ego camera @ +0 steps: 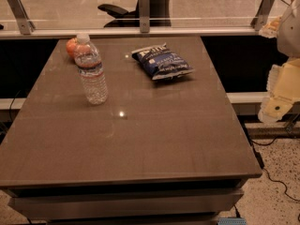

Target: Knock water bottle over

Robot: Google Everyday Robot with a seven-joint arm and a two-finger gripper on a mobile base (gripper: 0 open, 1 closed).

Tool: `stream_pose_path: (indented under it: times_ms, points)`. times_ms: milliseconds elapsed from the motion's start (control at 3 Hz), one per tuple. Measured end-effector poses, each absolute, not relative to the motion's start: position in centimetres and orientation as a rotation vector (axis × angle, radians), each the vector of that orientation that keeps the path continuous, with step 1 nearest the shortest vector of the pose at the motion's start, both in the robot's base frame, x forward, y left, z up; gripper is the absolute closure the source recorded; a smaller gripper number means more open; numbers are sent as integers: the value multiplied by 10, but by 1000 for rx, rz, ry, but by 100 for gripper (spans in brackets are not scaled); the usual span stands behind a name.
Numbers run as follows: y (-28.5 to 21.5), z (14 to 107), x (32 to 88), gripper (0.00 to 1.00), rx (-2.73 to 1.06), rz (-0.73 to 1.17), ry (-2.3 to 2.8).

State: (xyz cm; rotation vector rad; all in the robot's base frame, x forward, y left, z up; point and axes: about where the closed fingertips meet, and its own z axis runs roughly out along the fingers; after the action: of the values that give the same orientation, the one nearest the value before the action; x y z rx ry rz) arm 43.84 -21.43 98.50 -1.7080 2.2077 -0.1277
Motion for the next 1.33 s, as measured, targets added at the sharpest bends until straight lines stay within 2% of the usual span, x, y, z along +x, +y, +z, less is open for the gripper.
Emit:
stream_pose_path:
  times_ms: [667,1333]
  points:
    - [-210,989,440,0,-1701,-110,2184]
    - [-181,1004,462,0,-1674,-20,2075]
